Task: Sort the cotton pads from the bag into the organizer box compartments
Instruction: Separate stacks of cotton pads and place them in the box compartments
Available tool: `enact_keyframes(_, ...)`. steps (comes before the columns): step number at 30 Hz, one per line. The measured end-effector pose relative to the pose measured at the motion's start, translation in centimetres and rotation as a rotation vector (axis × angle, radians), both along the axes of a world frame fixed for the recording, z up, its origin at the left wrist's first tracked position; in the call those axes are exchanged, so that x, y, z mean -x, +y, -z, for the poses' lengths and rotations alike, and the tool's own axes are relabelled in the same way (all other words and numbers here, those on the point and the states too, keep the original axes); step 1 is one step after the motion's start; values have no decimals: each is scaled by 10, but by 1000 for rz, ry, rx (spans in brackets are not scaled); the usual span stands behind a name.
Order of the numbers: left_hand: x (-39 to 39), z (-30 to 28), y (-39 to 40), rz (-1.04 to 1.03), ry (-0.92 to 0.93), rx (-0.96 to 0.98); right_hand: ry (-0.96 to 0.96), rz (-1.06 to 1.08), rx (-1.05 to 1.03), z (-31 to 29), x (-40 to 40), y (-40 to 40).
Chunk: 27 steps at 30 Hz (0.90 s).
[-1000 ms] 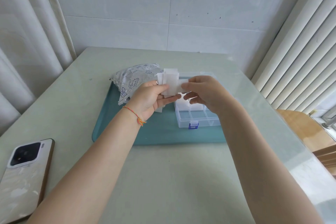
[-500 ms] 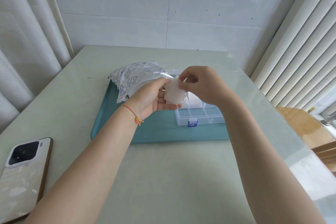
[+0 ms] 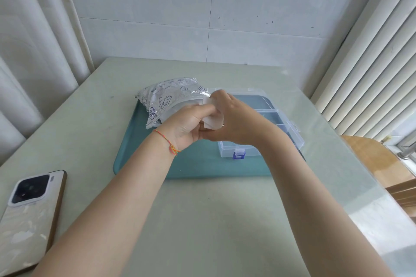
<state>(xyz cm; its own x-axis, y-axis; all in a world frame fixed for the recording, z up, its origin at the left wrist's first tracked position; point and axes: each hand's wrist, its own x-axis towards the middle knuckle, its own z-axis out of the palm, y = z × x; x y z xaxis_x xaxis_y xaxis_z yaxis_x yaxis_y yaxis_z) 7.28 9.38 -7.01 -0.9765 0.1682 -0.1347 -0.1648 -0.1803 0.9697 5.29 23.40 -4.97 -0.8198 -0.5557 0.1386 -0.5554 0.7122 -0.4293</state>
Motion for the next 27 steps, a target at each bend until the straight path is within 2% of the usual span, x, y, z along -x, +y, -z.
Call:
enact_keyframes(3,0,1,1,37,-60,-151,-34,-68,95,-1,-4,-2)
enact_keyframes(6,0,2,1,67,-67,-203,-70,-109,51,-1,-7,-3)
enact_keyframes(11,1,5,1,87,-101,-246,-62,-124,131,-5,-7,-5)
enact_keyframes(17,1,6,-1,91,-105,-247,-44,-178,88,-4,-10,-6)
enact_keyframes(19,-1,5,-1,138,-85,-295,-38,-165,127,-5,-9,-7)
enact_keyframes(22,-2,4,-1,100,-97,-335,-24,-160,180,-7,-9,-6)
enact_keyframes(27,0,4,-2,84,-107,-337,19,-179,120,-6,-10,-7)
